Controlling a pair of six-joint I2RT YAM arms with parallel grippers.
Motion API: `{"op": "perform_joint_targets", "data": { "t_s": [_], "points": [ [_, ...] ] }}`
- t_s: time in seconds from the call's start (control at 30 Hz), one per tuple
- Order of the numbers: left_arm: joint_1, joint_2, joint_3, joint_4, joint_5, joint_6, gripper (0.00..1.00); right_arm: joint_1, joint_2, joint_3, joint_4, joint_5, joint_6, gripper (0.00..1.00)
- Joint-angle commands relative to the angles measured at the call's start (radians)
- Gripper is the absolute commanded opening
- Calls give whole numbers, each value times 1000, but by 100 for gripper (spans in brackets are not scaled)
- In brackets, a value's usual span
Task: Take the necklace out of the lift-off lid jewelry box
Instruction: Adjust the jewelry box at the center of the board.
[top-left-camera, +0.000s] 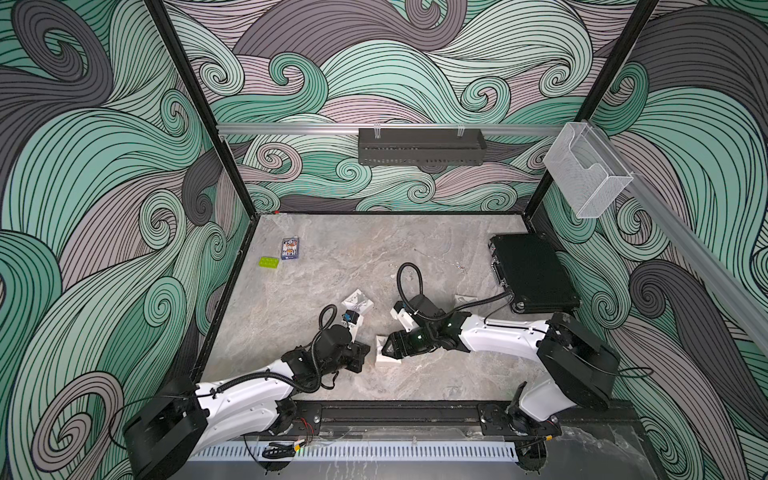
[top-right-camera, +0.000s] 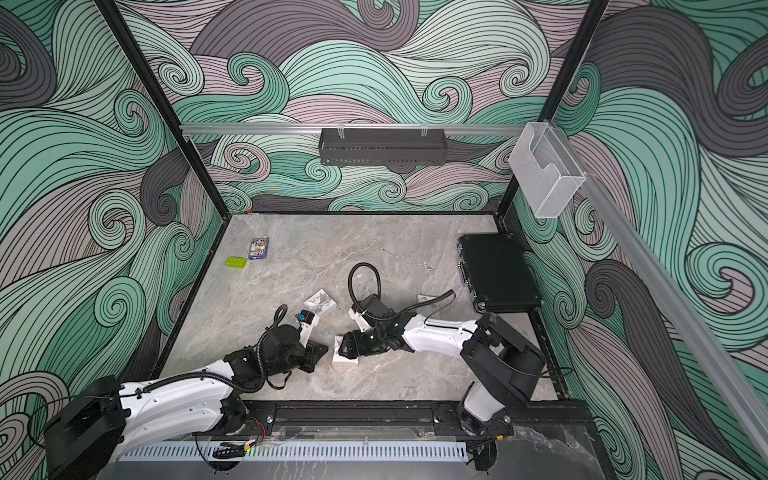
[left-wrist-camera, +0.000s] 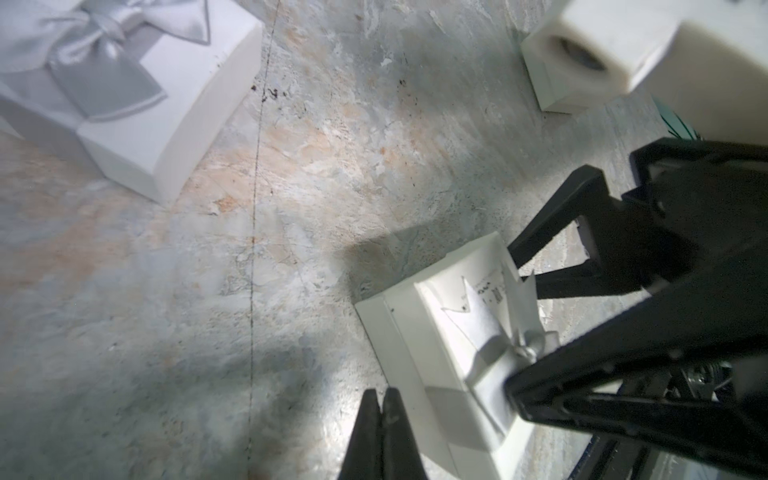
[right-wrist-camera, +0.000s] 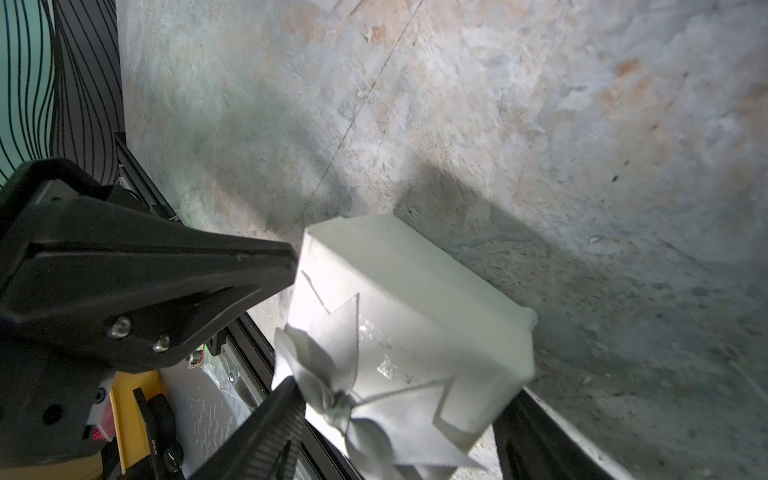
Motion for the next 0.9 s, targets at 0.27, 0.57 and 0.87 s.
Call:
{"op": "perform_joint_targets", "data": {
  "t_s": [0.27,0.57,0.87],
  "points": [
    [-10,122,14,84,12,-9,0,-2,10,38,-25,-7,-23,75],
    [-10,117,9,99,5,-1,0,20,67,72,-70,50,-37,75],
    [-9,141,23,30,-50,-21,0,42,120,97,-162,155,-70,74]
  ]
}}
